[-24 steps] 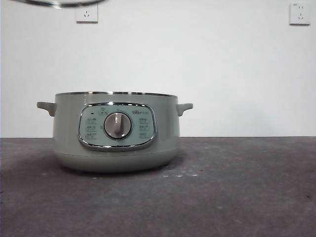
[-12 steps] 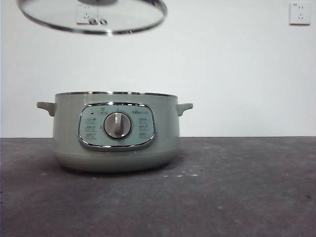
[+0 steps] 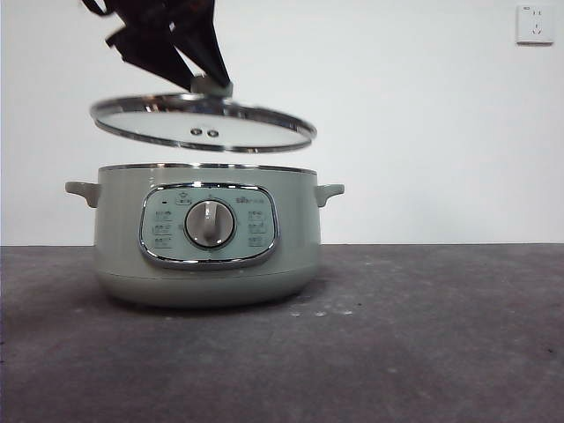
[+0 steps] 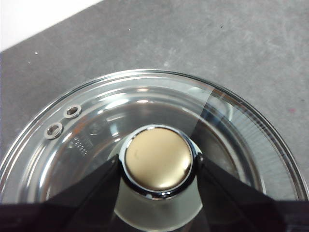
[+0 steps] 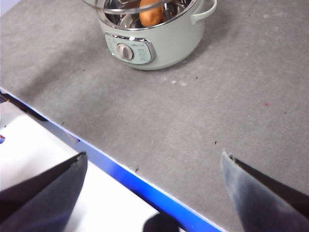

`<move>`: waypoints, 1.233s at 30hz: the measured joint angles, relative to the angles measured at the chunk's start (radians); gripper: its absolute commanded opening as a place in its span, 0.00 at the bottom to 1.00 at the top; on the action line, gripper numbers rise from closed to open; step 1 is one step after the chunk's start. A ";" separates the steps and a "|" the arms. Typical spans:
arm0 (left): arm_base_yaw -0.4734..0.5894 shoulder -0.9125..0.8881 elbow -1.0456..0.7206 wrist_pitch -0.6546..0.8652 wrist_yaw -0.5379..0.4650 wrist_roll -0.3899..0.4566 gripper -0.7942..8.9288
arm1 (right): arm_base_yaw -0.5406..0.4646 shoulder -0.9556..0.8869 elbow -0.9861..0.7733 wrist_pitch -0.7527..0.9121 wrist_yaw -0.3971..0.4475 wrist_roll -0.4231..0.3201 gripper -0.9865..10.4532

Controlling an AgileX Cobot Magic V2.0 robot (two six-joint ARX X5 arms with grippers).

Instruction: Pick up the potato,open the lid,put the potato in the pot,close the lid

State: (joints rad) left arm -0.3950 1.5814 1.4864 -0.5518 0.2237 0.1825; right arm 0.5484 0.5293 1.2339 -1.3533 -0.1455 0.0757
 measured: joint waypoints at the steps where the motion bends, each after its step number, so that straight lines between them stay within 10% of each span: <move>1: 0.000 0.011 0.000 0.006 0.000 0.000 0.08 | 0.000 -0.001 0.000 0.000 0.004 0.004 0.49; 37: 0.001 0.089 0.000 -0.011 -0.022 0.016 0.07 | 0.000 -0.001 -0.002 0.000 0.019 0.015 0.49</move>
State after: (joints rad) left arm -0.3939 1.6699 1.4864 -0.5632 0.2016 0.1982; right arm 0.5484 0.5285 1.2320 -1.3533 -0.1265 0.0906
